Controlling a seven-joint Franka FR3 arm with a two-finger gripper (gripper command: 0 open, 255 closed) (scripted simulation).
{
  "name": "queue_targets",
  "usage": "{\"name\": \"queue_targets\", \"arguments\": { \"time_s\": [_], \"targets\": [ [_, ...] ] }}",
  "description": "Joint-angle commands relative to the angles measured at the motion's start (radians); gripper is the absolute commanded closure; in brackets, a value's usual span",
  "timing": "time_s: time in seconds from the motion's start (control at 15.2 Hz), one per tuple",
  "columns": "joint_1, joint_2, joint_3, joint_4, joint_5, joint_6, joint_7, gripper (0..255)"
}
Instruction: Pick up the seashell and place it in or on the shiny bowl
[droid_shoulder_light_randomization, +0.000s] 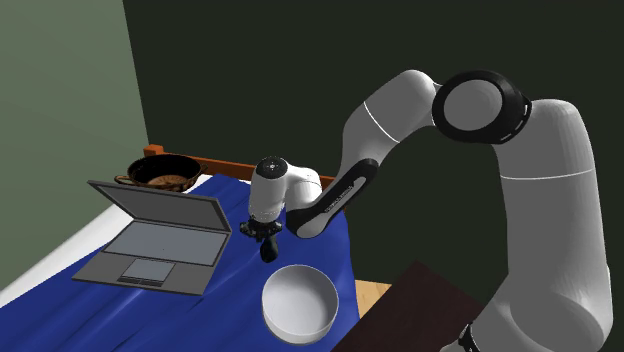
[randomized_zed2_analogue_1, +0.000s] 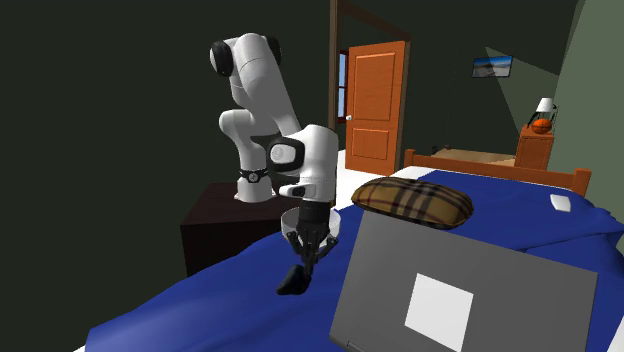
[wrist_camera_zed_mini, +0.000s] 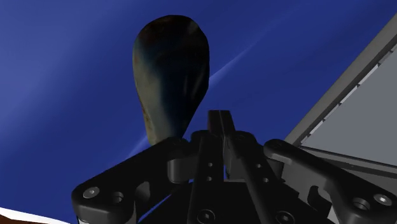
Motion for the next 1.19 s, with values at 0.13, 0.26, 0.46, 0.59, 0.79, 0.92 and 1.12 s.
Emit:
{"name": "queue_targets", "arguments": {
  "time_s": [0.13, 0.26, 0.46, 0.59, 0.79, 0.92, 1.12],
  "targets": [
    [0.0, 0.0, 0.0, 0.0, 0.0, 0.0, 0.0, 0],
    [-0.158, -0.007, 0.108, -0.074, 0.173, 0.053, -0.175, 0],
    [-0.324, 0.022, 0.23, -0.125, 0.312, 0.071, -0.329, 0],
    [-0.306, 0.048, 0.209, -0.111, 0.291, 0.084, -0.314, 0],
    [-0.277, 0.087, 0.177, -0.089, 0.265, 0.104, -0.294, 0],
    [-0.262, 0.107, 0.16, -0.077, 0.252, 0.114, -0.285, 0],
    [-0.262, 0.107, 0.16, -0.077, 0.252, 0.114, -0.285, 0]
  ]
}}
